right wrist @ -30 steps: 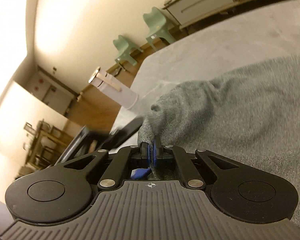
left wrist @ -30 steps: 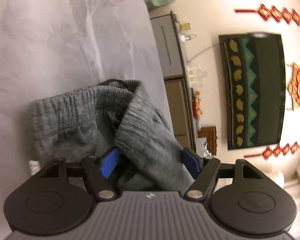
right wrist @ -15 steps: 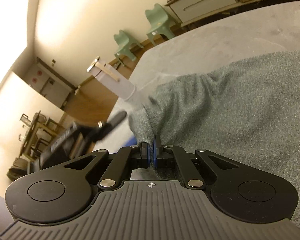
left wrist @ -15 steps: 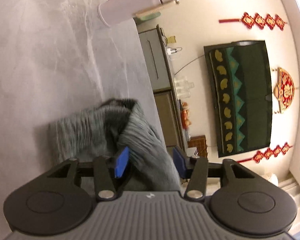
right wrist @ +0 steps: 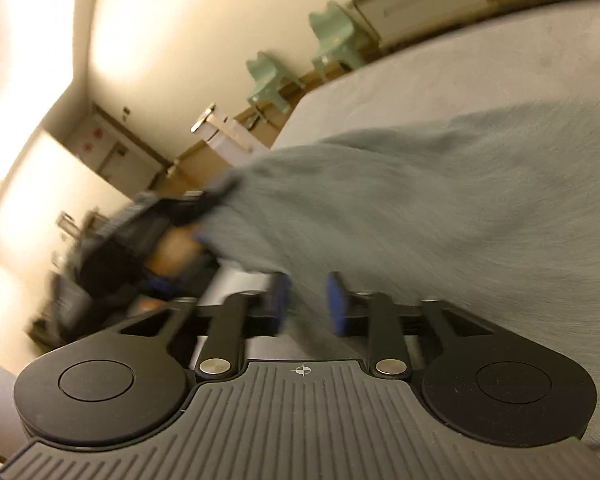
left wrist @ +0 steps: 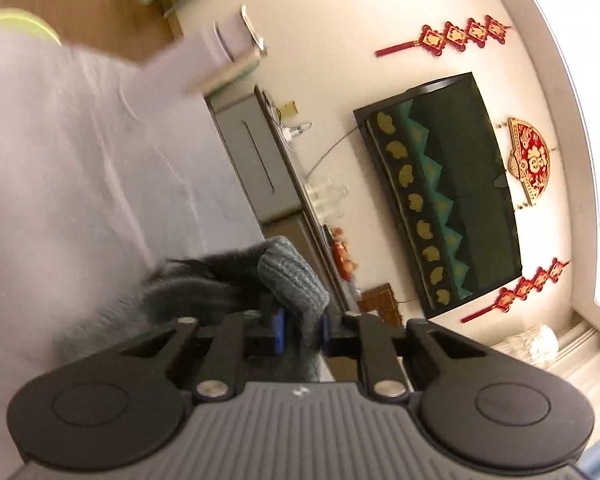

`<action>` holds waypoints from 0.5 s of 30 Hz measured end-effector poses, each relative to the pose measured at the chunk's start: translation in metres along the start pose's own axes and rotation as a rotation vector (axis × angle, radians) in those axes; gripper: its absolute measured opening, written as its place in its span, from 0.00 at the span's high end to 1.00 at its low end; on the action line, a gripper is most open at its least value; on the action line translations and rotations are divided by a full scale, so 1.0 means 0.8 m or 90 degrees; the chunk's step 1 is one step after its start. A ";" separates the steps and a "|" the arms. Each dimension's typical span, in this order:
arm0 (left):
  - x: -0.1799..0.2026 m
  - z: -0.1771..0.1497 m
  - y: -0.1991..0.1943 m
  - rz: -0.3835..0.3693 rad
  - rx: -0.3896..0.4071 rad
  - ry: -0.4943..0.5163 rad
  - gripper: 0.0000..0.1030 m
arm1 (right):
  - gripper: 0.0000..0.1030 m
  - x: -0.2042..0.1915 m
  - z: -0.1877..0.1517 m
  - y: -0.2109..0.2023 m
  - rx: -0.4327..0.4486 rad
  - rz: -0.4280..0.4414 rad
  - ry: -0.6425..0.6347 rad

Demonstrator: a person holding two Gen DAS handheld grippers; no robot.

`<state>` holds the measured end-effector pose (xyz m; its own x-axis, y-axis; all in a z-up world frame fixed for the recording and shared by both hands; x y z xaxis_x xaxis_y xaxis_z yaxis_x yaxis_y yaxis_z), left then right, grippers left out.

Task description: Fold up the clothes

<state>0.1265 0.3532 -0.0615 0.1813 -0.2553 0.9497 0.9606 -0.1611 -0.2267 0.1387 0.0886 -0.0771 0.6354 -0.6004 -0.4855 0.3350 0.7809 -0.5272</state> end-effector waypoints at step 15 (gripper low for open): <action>0.014 -0.032 0.006 0.037 -0.096 0.096 0.84 | 0.81 0.007 -0.104 -0.029 -0.113 -0.309 -0.514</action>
<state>0.1275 0.3256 -0.0575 0.1907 -0.4066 0.8935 0.9049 -0.2800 -0.3205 0.0763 0.0527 -0.1258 0.7645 -0.5007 0.4061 0.6205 0.4005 -0.6742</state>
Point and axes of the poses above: each gripper's, at about its wrist camera, not at the fingertips, and y roughly the way its jaws point, x to its right, z to its top, the point moved 10 cm from there along y, roughly the way its jaws point, and after that the axes turned 11 degrees about -y, right-handed, at the moved point
